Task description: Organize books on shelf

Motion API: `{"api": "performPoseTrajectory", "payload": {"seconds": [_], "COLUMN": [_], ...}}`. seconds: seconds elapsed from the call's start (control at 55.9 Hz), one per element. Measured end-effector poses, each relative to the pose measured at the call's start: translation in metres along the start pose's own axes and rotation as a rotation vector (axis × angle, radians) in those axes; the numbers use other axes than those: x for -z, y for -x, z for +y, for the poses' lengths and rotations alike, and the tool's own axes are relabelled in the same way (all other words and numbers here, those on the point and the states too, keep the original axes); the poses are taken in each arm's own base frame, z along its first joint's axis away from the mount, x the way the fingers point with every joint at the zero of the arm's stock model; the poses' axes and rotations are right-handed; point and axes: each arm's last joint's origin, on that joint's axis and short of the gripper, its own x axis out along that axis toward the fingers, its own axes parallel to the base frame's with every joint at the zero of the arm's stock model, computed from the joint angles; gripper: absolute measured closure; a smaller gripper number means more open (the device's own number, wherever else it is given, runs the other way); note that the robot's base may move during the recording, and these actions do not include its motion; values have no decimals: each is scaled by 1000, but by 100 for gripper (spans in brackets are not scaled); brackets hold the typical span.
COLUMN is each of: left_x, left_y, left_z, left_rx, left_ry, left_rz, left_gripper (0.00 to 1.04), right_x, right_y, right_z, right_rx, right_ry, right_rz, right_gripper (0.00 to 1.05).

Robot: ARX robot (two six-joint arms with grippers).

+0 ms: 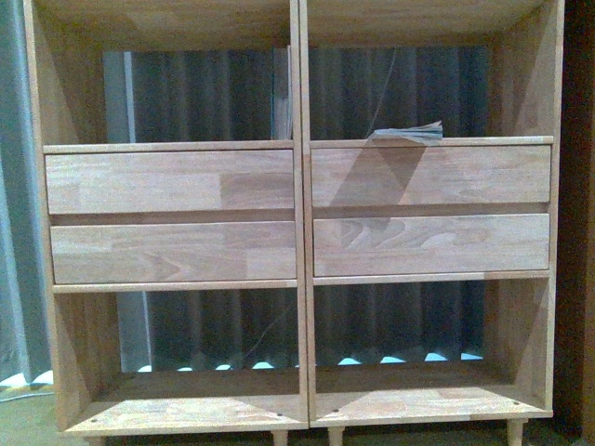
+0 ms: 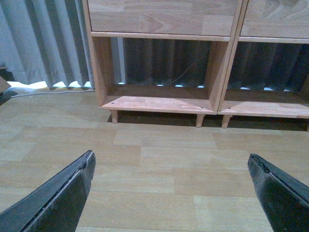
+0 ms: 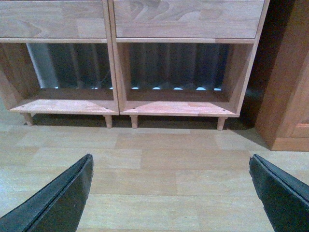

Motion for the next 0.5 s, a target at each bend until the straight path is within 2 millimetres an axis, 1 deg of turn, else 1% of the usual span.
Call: {"api": "performPoseTrajectory", "payload": {"seconds": [0.501], "left_x": [0], "left_y": [0], "left_z": [0], "left_rx": [0], "left_ry": [0], "left_rz": [0], "left_gripper": [7], "right_x": [0], "right_y": [0], "right_z": [0], "right_rx": [0], "right_ry": [0], "right_rz": [0], "right_gripper": [7]}}
